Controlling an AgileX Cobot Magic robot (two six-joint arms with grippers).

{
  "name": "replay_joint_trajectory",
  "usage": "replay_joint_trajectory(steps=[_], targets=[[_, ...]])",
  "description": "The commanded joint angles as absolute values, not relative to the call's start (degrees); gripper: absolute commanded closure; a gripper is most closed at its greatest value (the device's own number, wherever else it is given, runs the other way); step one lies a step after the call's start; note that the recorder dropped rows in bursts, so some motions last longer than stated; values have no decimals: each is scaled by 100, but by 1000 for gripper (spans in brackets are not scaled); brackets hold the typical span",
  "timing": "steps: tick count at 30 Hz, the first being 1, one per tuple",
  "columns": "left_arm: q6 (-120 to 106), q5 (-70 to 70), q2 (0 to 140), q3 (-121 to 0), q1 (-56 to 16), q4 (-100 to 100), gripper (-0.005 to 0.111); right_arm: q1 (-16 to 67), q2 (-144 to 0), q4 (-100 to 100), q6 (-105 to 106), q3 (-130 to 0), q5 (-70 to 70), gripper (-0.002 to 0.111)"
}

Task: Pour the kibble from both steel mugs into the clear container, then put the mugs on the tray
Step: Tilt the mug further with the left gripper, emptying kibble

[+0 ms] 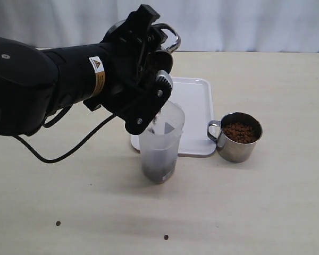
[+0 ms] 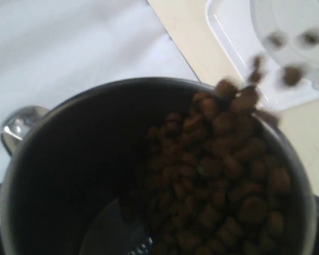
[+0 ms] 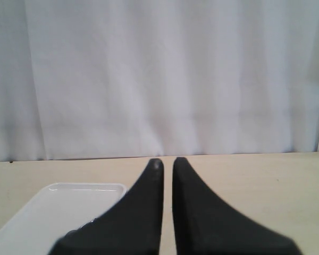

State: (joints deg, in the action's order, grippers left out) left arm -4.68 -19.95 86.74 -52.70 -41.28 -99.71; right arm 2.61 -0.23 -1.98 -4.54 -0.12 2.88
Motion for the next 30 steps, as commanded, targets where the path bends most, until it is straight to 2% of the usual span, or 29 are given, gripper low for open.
replay_joint_trajectory(steps=[1,30], targets=[[-568,-2050,8644,-5336,-4143,-9995,107,281,0,-191,-428,0,218,103],[-962,-2050,8644,-5336,-4143,-9995,107,281,0,-191,-428,0,218,103]])
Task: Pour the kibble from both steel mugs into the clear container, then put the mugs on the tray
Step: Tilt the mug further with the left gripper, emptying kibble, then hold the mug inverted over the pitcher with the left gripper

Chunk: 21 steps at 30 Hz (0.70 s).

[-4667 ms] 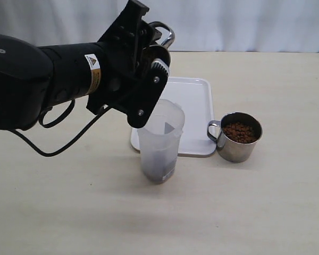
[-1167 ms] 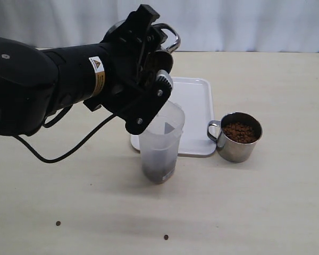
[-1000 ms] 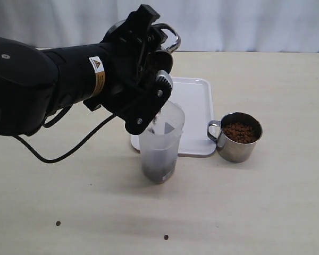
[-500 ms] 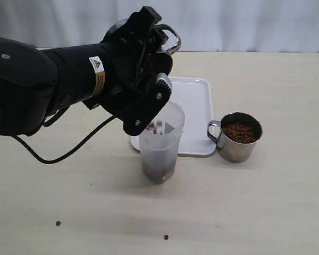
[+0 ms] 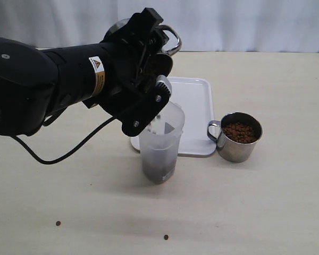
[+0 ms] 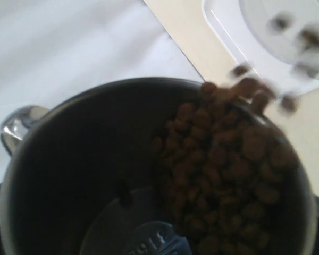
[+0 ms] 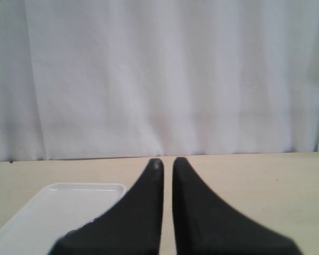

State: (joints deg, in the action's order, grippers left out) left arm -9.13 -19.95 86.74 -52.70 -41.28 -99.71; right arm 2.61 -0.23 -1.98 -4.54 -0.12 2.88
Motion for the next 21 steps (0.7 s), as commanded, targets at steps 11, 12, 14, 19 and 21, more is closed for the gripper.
replay_joint_trajectory(steps=[11,12,14,19,21], targets=[[-1072,-2075,8644,-5336,-4213,-9995,107,281,0,-191,-428,0,218,103],[-1086,-2086,8644,-5336,-4257,-9995,107,281,0,-191,-428,0,218,103],[-1086,-2110,8644,-5336,-4268,-9995,107,281,0,-191,-428,0,218,103],[-1124,-2157,8644,-5336,-4268,-9995,107,281,0,-191,-428,0,218,103],[-1182,-2157,8644,-5336,-4268,-9995,107,281,0,-191,-428,0,218,103]])
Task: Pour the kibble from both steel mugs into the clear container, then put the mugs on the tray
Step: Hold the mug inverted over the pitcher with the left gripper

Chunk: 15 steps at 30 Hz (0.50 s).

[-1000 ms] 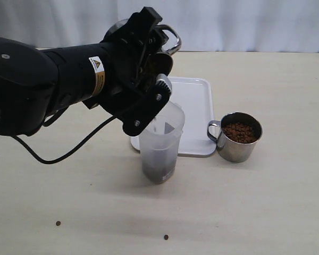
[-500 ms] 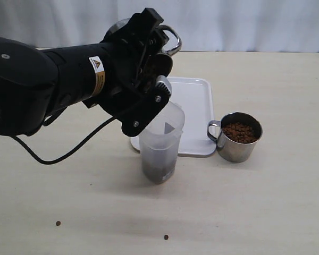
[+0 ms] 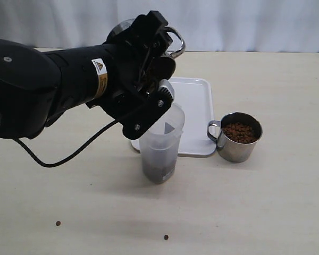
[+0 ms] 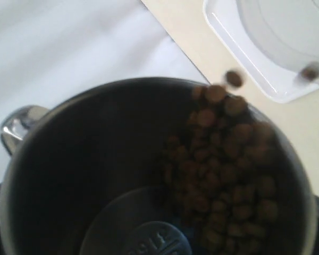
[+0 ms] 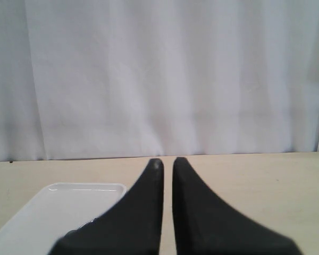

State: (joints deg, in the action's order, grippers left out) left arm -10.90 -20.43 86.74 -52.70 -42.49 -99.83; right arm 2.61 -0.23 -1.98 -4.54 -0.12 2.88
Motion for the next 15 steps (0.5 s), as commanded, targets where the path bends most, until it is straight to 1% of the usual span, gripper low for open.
replay_joint_trajectory(steps=[1,15], targets=[[-1182,-2157,8644,-5336,-4268,-9995,107,281,0,-191,-428,0,218,103],[-1348,-2343,8644,-5336,-4268,-9995,107,281,0,-191,-428,0,218,103]])
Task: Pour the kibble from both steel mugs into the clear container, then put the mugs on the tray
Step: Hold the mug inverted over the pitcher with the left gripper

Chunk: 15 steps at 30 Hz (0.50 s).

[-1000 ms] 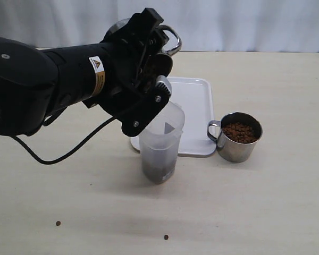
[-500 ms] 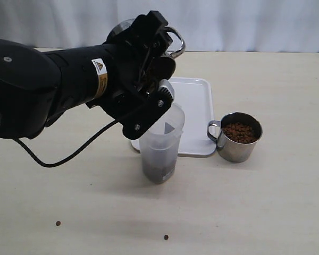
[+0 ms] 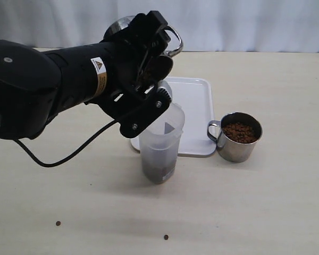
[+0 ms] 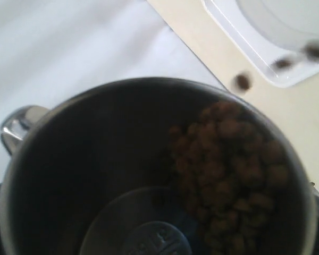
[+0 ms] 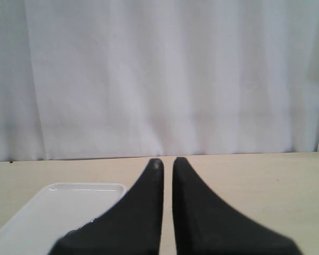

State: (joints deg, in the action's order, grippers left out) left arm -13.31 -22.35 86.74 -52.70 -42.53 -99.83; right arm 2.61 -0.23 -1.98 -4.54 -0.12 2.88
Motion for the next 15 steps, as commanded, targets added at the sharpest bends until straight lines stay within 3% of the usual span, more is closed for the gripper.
replay_joint_trajectory(steps=[1,15], targets=[[-1348,-2343,8644,-5336,-4268,-9995,107,281,0,-191,-428,0,218,103],[-1362,-2138,8644,-5336,-4268,-9995,107,281,0,-191,-428,0,218,103]])
